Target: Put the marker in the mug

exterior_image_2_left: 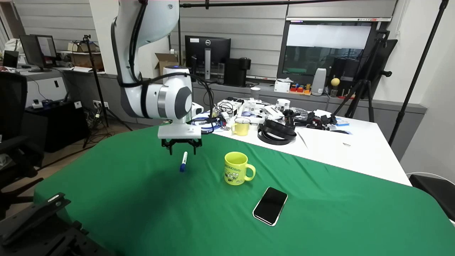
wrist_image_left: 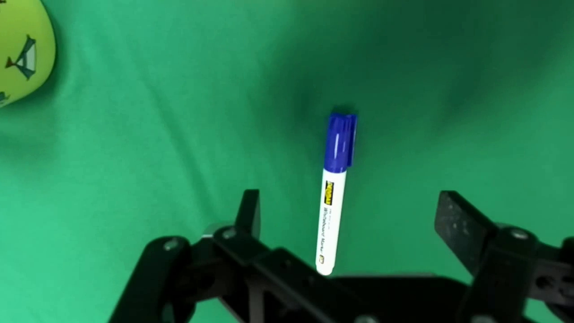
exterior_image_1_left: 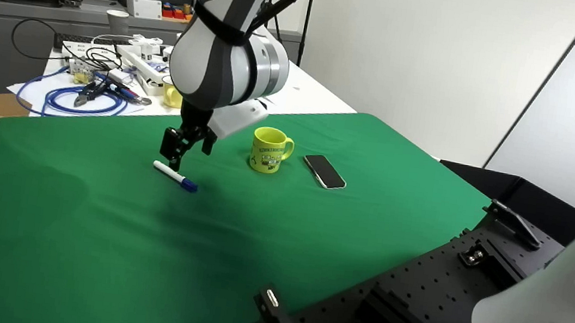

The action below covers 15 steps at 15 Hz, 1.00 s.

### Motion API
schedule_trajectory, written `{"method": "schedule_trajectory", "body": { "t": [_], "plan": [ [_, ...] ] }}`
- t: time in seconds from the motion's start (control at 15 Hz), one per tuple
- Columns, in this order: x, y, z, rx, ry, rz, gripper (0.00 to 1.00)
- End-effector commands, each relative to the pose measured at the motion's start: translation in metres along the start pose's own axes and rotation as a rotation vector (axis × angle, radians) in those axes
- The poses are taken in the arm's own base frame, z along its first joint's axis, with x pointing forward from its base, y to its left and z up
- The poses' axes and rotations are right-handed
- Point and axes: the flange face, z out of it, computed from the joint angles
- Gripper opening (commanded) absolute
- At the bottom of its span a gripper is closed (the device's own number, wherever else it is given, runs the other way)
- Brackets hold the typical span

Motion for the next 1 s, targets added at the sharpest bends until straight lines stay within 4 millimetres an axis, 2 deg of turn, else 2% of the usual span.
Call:
{"method": "schedule_trajectory", "body": {
  "t": [0.0,0.6,0.67,0.73,0.93],
  "plan": [
    [0.004,-0.005,0.016,0.009,0.018,0.031,1.0],
    [-0.001,-0.012,0.054,0.029,0.008,0.035,1.0],
    [-0.002,-0.012,0.058,0.027,0.003,0.035,0.75],
    [-0.002,-0.012,0.061,0.028,0.002,0.035,0.75],
    [-0.004,-0.011,0.07,0.026,-0.005,0.038,0.53]
  ]
}}
